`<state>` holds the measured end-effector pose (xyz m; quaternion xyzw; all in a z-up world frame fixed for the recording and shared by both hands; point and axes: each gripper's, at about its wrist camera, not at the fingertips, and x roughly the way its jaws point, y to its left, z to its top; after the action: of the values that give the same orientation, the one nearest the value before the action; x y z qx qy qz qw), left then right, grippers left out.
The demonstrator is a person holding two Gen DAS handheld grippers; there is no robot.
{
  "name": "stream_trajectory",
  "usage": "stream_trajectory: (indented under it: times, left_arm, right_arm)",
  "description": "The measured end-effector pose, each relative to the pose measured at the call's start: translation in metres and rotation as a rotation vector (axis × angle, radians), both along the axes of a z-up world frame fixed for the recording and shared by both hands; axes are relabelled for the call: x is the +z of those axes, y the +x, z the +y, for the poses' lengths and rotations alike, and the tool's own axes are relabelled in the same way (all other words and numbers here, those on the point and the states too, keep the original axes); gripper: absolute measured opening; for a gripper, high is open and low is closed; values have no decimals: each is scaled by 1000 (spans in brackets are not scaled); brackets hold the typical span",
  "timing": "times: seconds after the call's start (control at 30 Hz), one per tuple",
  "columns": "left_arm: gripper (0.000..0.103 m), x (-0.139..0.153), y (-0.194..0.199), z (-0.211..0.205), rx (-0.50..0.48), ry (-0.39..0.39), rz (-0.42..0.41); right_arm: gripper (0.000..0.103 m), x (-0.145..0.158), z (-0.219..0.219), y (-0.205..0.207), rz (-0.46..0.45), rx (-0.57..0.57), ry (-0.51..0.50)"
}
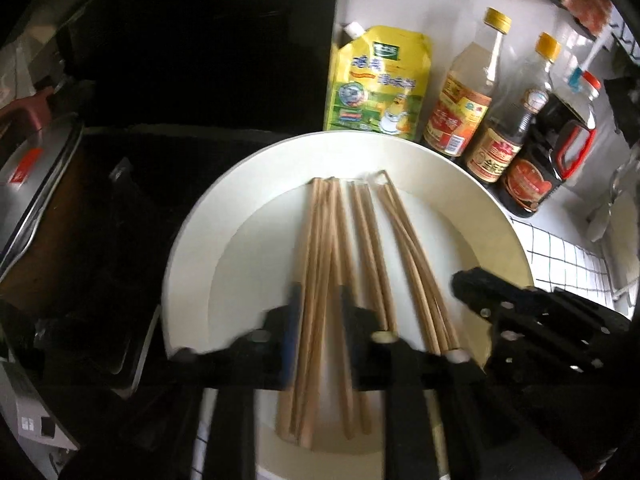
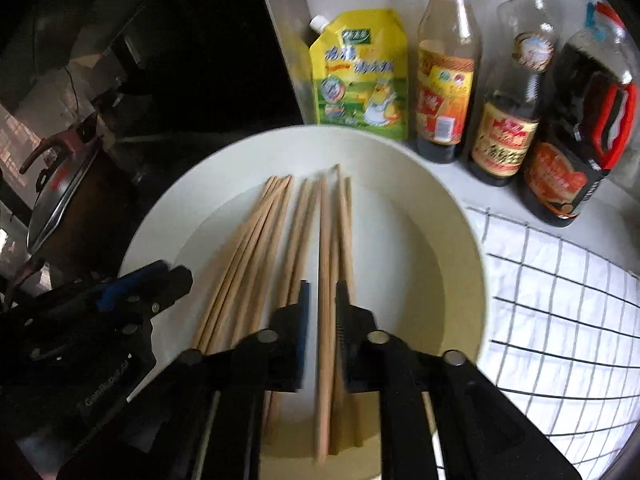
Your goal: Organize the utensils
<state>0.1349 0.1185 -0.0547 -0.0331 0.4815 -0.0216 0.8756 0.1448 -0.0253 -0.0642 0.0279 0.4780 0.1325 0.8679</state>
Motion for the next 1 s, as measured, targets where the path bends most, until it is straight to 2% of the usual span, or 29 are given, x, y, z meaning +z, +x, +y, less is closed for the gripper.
stream_trajectory:
  times: [0.03,0.1,0.27,0.53,1.0]
  left_arm:
    - [58,1,-2,3,14,-3,-1]
    - [70,7,-7,10,41,-12,-23]
    - [75,20,-18,15,59,-9,-39]
    - [80,38,-38,18,76,4,-73]
    - [85,62,-69,10,89,25,-115]
  right_arm:
    - [19,3,-3,-2,-7,-5,3]
    - [19,6,-6,-5,-13,-10,6]
    - [21,16,-12,-20,-41,-24,8]
    - [34,34,-16,-45,-76,-28,-10]
    - [42,53,-33,-78,-88,-62,-16]
